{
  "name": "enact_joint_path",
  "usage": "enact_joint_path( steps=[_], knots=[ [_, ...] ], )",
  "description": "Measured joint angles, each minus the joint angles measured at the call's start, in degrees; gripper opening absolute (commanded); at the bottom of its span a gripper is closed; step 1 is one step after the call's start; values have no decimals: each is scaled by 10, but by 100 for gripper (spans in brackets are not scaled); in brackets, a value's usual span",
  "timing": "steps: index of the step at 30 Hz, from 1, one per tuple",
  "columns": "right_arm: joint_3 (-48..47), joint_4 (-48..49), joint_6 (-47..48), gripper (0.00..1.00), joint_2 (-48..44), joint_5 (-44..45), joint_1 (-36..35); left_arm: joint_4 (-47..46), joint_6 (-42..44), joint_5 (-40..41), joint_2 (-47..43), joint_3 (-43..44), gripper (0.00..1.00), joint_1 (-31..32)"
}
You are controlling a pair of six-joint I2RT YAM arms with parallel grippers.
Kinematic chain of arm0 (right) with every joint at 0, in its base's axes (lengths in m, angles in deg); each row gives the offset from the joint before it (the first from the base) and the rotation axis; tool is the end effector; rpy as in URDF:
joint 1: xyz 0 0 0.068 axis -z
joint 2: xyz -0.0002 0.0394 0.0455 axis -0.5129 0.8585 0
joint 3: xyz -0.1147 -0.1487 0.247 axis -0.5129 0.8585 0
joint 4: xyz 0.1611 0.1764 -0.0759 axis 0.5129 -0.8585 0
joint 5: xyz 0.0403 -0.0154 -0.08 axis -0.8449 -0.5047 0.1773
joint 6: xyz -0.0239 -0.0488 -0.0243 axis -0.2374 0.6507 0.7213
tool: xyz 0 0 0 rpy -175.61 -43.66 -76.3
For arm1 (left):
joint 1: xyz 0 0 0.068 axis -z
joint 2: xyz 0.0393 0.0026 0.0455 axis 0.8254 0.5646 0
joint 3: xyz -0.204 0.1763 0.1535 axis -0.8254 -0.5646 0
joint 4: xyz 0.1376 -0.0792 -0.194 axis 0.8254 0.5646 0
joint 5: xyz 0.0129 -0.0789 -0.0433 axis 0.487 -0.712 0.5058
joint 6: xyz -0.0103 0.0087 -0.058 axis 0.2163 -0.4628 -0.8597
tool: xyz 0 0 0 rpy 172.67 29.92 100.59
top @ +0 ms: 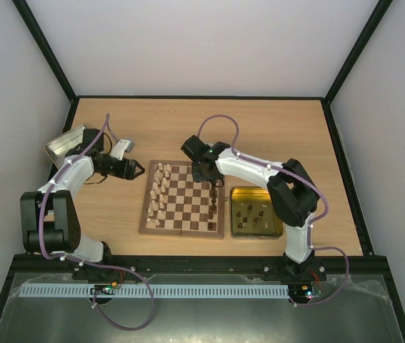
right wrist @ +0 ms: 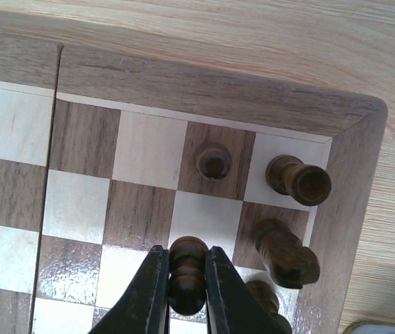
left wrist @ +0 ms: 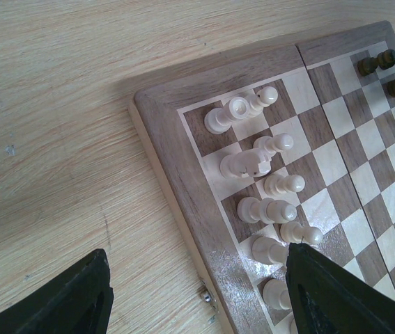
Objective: Set up the chess pieces on the board
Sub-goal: Place the chess piece on the chessboard.
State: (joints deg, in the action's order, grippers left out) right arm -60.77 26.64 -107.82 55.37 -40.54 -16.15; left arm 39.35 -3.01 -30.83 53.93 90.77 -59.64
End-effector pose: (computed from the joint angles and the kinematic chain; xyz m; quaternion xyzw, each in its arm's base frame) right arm 0.2758 0.2933 0.2344 -0.0798 0.9785 0.1122 0.1538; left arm 0.2737 -0.0062 0.2484 0.1818 0.9091 -0.2484 0.2807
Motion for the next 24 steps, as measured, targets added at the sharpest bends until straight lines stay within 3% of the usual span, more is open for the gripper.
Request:
enact_joint_path(
  steps=[24],
  knots=[
    [0, 0, 14, 16, 16, 0, 0, 0, 0, 0, 0, 0, 69, 0]
  ],
)
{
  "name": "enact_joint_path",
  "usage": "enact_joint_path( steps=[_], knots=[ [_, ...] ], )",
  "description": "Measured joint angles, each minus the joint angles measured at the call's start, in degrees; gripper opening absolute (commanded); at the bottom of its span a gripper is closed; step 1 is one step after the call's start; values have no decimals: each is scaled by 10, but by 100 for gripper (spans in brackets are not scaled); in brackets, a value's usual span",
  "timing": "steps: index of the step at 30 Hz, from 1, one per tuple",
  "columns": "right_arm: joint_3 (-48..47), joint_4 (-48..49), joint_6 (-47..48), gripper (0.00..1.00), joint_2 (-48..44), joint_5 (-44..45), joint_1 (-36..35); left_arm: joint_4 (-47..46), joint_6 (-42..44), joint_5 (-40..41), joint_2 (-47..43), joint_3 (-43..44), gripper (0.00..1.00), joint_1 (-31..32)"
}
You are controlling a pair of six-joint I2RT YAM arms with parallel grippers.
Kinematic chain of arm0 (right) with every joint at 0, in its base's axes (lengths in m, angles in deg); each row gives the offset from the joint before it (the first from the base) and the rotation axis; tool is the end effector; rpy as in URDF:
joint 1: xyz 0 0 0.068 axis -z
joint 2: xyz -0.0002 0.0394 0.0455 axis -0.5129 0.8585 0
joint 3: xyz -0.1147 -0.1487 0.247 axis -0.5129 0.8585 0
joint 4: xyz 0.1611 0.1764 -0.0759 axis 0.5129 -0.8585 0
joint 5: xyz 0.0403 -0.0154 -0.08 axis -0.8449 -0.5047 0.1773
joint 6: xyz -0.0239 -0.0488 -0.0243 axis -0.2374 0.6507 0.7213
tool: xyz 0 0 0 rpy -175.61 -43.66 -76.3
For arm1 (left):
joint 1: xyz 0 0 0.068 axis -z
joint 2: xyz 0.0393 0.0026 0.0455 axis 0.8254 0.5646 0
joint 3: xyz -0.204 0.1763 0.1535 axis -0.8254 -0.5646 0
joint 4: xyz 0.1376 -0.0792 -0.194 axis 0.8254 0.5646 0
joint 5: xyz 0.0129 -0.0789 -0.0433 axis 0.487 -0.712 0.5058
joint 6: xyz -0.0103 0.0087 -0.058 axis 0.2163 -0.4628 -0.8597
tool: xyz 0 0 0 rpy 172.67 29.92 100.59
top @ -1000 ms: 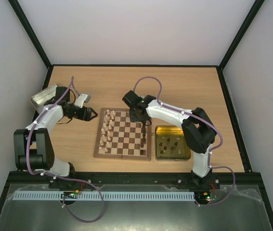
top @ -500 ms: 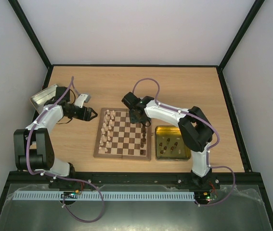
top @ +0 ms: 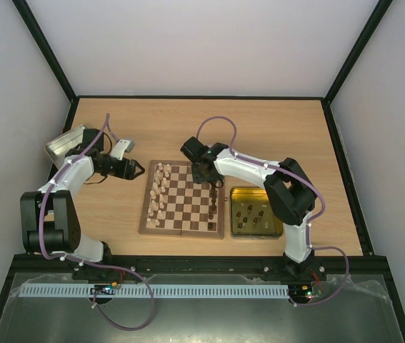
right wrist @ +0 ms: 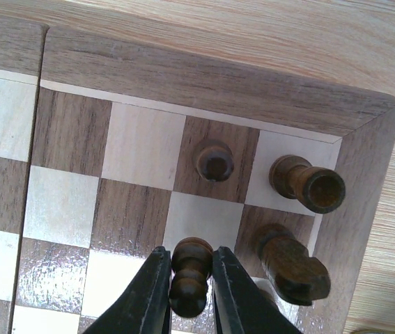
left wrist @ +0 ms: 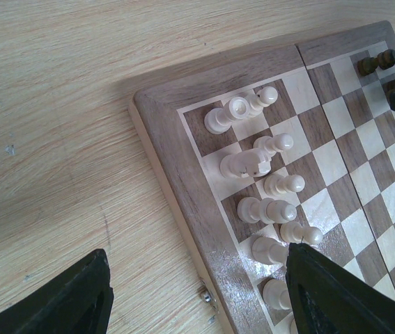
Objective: Set up the chess pieces on the board
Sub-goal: Place the chess piece on the chessboard.
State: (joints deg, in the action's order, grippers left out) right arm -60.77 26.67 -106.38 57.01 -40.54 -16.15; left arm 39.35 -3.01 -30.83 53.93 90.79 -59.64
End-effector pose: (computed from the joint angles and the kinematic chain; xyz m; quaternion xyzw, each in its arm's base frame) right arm 0.2780 0.2957 0.2235 -0.0926 0.9799 0.1010 0.1449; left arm 0.2738 -0.0062 0.2485 0.1818 0.9090 -0.2484 0.2809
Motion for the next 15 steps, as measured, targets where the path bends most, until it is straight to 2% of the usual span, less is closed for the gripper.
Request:
enact_joint_path(
  steps=[15],
  knots=[
    [0, 1, 0, 16, 9, 0, 0, 0, 0, 0, 0, 0, 70, 0]
  ],
)
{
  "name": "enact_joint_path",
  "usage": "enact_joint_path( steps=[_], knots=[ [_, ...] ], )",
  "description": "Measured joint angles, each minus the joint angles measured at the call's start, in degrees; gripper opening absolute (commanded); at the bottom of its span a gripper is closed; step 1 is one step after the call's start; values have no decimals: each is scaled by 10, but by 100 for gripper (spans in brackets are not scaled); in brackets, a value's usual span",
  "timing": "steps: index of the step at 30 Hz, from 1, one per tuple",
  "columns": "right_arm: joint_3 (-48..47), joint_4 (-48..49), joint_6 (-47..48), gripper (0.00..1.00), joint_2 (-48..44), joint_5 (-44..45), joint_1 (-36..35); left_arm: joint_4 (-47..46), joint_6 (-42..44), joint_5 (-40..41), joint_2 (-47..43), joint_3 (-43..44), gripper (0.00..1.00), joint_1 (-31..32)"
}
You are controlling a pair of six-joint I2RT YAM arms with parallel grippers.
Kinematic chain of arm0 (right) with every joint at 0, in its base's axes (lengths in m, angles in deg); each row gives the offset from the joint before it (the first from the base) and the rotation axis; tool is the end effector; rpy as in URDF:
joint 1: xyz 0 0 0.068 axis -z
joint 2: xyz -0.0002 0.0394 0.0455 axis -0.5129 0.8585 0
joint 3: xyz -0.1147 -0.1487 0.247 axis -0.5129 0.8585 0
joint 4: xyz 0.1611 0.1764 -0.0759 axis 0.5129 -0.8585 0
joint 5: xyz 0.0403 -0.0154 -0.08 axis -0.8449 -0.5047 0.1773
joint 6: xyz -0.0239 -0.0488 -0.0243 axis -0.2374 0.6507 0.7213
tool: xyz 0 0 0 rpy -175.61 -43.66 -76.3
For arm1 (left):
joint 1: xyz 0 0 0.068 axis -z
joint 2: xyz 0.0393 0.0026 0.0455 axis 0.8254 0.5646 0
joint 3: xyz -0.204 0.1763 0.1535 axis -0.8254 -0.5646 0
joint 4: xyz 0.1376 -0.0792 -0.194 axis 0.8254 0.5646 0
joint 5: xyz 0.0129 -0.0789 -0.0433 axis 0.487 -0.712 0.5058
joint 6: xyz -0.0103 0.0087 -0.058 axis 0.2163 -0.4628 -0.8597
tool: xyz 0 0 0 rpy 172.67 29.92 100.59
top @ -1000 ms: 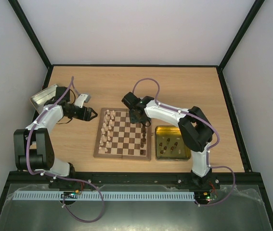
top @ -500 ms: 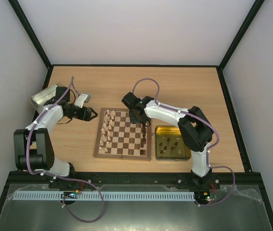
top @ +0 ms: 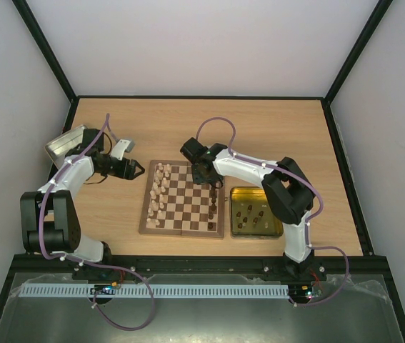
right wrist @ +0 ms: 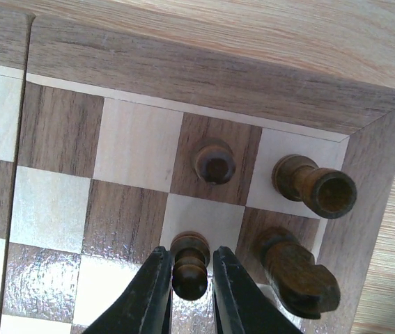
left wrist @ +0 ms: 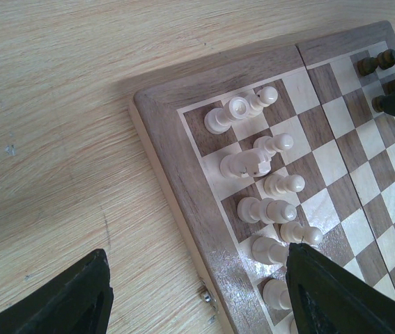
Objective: Set up the chess pieces on the board
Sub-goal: Place the chess piece on the chessboard.
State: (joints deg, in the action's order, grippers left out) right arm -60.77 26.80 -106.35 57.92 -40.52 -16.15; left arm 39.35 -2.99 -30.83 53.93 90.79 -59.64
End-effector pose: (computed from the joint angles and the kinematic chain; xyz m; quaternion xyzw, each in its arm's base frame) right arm 0.2794 0.2971 0.2174 -0.0930 0.9810 0.0964 0.1400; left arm 0.2738 -0.0062 0.2485 0.1820 0.9090 -0.2483 0.2809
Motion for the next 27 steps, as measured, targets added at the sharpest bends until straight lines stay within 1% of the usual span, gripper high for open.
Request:
enact_joint_path(
  steps=[18, 27],
  knots=[
    [-3, -2, 6, 16, 0, 17, 0, 0, 0, 0, 0, 0, 70, 0],
    [-4, -2, 6, 22, 0, 16, 0, 0, 0, 0, 0, 0, 70, 0]
  ],
)
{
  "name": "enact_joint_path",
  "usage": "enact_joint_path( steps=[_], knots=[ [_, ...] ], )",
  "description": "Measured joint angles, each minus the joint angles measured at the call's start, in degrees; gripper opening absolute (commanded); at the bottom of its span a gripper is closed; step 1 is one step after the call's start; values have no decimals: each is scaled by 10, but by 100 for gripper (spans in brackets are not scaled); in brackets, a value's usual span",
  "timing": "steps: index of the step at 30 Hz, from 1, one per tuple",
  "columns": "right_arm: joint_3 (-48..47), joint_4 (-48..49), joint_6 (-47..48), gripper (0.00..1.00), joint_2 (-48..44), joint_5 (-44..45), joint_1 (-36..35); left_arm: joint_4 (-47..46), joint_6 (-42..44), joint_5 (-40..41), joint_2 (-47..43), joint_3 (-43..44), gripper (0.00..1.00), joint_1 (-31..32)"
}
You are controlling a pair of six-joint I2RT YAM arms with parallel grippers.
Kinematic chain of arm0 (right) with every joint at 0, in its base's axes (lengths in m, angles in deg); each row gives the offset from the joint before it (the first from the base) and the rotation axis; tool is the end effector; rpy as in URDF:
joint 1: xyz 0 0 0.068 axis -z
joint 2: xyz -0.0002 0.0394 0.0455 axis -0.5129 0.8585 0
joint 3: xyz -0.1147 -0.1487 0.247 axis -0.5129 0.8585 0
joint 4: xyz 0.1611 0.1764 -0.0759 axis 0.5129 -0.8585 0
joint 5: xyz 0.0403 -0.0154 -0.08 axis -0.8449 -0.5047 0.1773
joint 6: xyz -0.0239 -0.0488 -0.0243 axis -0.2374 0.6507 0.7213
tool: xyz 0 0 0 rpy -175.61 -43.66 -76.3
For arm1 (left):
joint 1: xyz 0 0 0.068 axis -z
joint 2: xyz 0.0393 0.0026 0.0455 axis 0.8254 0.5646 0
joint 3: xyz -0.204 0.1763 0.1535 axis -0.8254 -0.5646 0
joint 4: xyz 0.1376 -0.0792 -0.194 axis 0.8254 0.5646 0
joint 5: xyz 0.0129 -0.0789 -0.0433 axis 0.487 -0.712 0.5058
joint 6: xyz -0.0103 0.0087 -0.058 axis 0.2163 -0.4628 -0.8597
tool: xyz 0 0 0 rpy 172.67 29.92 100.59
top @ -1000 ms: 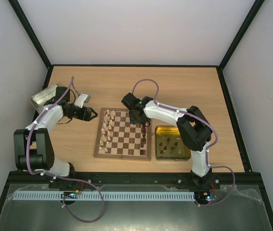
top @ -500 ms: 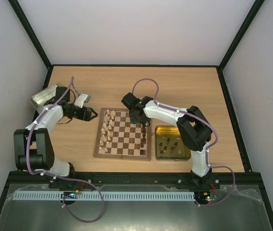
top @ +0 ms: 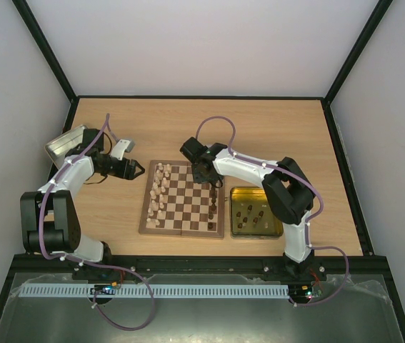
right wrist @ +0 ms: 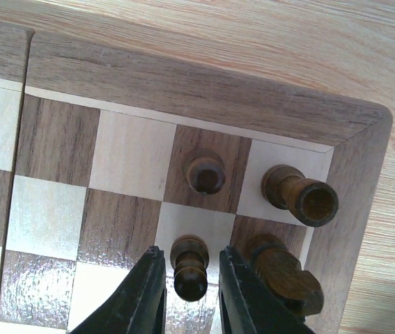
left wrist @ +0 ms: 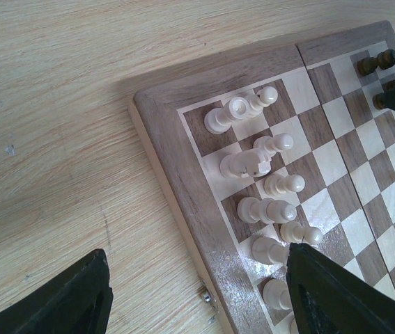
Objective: Set up the chess pieces on the board
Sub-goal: Place the chess piece on the chessboard, then pick up the chess piece from the storage box.
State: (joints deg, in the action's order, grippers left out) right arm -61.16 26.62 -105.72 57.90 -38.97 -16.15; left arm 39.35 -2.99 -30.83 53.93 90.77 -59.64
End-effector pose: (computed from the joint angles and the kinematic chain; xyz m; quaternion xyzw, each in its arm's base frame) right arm 0.2808 0.2969 0.2193 -0.0960 0.9801 0.0869 0.1508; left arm 0.2737 -0.0062 0.2484 0.1819 0.9090 -0.2484 0.2808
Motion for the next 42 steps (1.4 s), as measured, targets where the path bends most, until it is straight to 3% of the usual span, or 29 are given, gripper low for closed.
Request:
enact_joint_path(
  steps=[6, 20, 32, 42],
  knots=[
    [-1, 0, 0, 27, -6, -2, 0, 0, 0, 0, 0, 0, 70, 0],
    [7, 2, -9, 22, -124, 2, 3, 0, 0, 0, 0, 0, 70, 0],
    [289, -6, -64, 22, -395, 13, 65, 0, 0, 0, 0, 0, 70, 0],
    [414, -8, -92, 25, -462, -21, 70, 0, 0, 2, 10, 0, 70, 2]
  ],
)
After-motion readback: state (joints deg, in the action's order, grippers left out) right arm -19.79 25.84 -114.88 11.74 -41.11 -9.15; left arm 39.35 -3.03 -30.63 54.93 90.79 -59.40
